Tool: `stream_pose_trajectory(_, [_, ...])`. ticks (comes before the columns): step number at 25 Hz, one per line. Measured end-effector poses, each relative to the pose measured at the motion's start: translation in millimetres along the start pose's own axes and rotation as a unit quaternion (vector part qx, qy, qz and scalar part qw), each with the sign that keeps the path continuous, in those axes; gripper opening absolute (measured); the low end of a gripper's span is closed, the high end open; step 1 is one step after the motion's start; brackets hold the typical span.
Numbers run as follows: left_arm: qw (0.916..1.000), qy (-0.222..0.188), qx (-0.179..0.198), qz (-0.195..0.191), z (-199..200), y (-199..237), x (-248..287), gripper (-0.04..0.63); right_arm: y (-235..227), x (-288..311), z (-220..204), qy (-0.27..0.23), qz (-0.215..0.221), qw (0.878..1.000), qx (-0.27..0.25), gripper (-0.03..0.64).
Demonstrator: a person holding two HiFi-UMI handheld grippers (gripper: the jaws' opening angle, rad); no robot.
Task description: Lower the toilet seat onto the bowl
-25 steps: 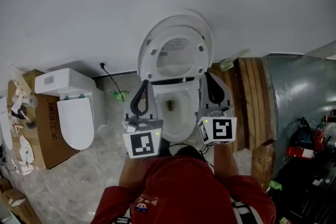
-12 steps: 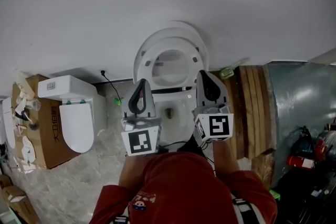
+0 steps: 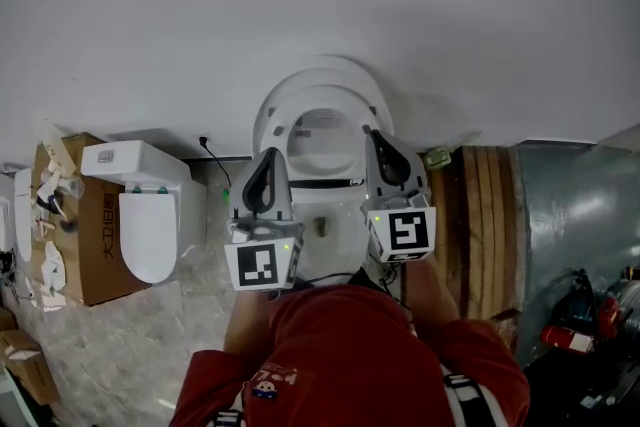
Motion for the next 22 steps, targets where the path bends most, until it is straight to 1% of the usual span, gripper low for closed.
stream_pose_trajectory(2, [1.0,0.0,0.008,0.003,0,0,-1,0.012,0,6,-3,0.001,0.011,1.0,-0.012,0.017])
stream_pose_trajectory(6, [0.9999,-0.003,0.006,0.012,3,0,-1,0.012,-1,18,-7,0.007,0.022,0.999,-0.044,0.017])
stream_pose_trajectory(10, [0.9999,-0.003,0.004,0.016,5,2,-4,0.012,-1,32,-21,0.039,0.027,0.997,-0.067,0.017])
stream_pose_trajectory(12, [0.9998,0.0,0.012,0.018,4,4,-6,0.012,-1,40,-29,0.048,0.033,0.995,-0.08,0.017])
stream_pose_trajectory(14, [0.9996,0.002,0.017,0.021,4,6,-8,0.012,-1,51,-37,0.063,0.04,0.992,-0.099,0.017])
stream_pose_trajectory(16, [0.9996,-0.003,0.011,0.026,5,8,-11,0.012,-1,61,-45,0.083,0.048,0.988,-0.121,0.02])
stream_pose_trajectory(18, [0.9995,-0.008,0.01,0.03,7,10,-13,0.012,0,72,-52,0.102,0.058,0.982,-0.146,0.043])
stream_pose_trajectory(22, [0.9991,-0.011,0.01,0.039,9,13,-18,0.012,4,89,-66,0.138,0.086,0.968,-0.191,0.13])
Point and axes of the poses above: the fingertips, and each gripper's own axes: x forward along the fingers, y to its left, z out of its top, the point moved 5 cm from there along -x, backward along the fingers, and after that the axes turned 14 degrees about x, right-handed, at the moved point
